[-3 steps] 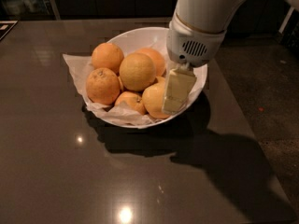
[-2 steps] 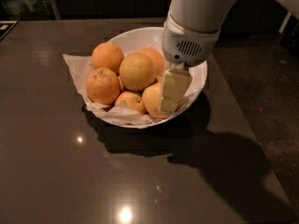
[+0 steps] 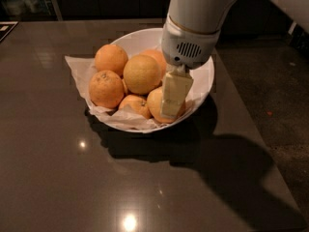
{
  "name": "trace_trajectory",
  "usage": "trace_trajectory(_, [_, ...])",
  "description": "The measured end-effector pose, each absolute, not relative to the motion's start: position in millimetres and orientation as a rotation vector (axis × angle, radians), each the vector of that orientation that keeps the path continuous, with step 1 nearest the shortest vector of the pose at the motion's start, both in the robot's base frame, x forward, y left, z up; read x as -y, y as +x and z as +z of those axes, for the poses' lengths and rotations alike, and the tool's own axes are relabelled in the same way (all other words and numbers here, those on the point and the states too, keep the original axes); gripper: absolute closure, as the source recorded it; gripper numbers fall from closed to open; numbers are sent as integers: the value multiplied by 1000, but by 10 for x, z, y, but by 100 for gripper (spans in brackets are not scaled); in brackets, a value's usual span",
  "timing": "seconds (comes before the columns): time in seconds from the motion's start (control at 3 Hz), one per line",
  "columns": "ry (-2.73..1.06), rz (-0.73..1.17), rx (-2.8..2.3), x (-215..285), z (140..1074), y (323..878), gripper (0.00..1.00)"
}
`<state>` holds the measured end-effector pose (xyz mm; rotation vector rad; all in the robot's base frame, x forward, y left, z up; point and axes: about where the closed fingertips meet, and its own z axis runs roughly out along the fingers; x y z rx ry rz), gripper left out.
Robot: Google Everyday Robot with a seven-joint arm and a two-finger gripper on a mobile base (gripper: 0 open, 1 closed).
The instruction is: Pick orange from white bowl
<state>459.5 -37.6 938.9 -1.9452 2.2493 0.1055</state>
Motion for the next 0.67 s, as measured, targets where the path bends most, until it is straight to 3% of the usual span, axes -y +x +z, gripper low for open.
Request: trace_trajectory(0.67, [-1958, 95, -2290, 371, 9263, 4719, 34])
